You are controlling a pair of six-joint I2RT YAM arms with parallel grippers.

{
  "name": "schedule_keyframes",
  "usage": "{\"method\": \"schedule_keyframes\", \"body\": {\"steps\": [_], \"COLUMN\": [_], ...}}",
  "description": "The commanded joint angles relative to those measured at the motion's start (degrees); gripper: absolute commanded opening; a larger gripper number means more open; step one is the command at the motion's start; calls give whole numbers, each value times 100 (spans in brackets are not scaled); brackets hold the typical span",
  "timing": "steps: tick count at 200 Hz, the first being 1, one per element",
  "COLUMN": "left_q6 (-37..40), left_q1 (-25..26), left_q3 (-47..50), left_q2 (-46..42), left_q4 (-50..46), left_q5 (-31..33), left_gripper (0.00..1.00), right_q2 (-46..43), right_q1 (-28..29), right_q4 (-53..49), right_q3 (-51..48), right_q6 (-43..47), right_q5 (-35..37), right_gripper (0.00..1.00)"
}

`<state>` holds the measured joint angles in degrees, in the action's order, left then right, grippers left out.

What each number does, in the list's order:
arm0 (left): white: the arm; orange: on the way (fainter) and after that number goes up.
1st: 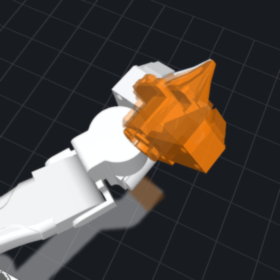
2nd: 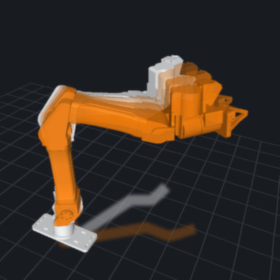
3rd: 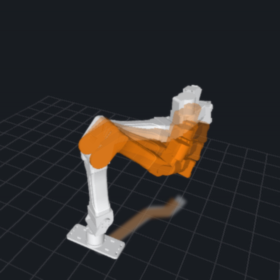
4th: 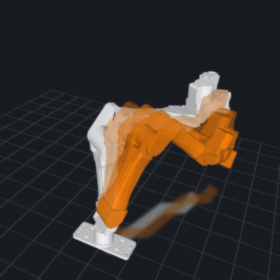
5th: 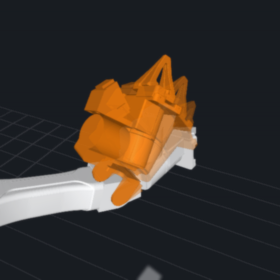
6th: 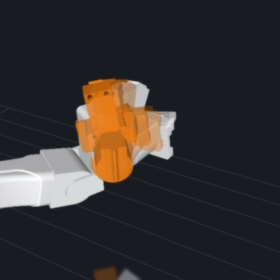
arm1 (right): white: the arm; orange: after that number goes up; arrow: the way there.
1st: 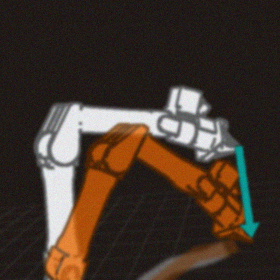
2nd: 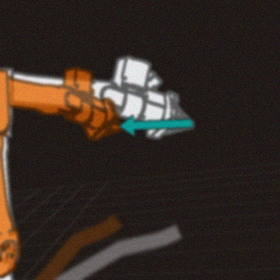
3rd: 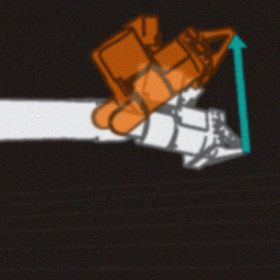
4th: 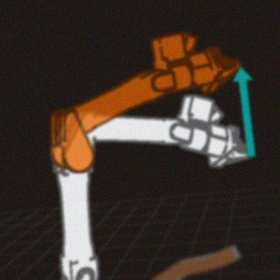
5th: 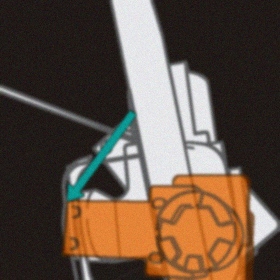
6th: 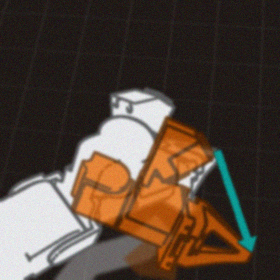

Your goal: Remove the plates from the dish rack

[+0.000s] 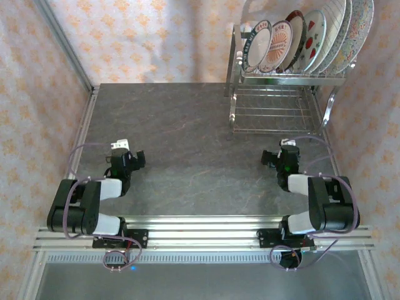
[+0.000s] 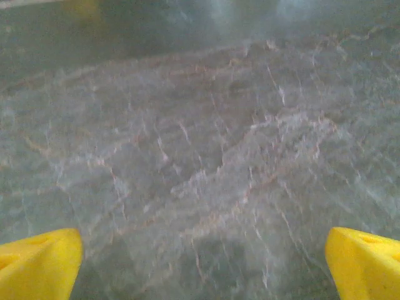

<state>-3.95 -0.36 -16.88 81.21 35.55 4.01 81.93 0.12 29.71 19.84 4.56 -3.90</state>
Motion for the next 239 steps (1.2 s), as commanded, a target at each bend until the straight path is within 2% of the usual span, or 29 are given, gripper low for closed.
{"method": "schedule_keyframes", "body": {"steps": [1,177,199,205,215,225,239], "left_q6": [359,355,194,149,363,454,445], "left_q1": [124,123,126,131,279,506,587], "left_q3": [-463,-458,-76,68,228,313,290], "left_q2": [659,659,461,333,228,-68,-772], "left_q4": [1664,1669,2274,2343,2734,2649,2086], "left_q5": [585,587,1101,1037,1213,1764,2133], "left_gripper": [99,99,99,99,99,99,99], "right_q2": [530,493,-181,-398,-821,-1329,-2111], "right_q1": [100,94,171,196,261,324,350], "right_q4": [1451,1514,834,673,570,518,42], "right_q3": [427,392,502,493,397,289,349], "right_q6": [-208,-214,-275,-273,-265,-277,-375], "right_q5": [556,572,984,1061,1247,1546,2040], "right_gripper": [99,99,99,99,99,99,99]}}
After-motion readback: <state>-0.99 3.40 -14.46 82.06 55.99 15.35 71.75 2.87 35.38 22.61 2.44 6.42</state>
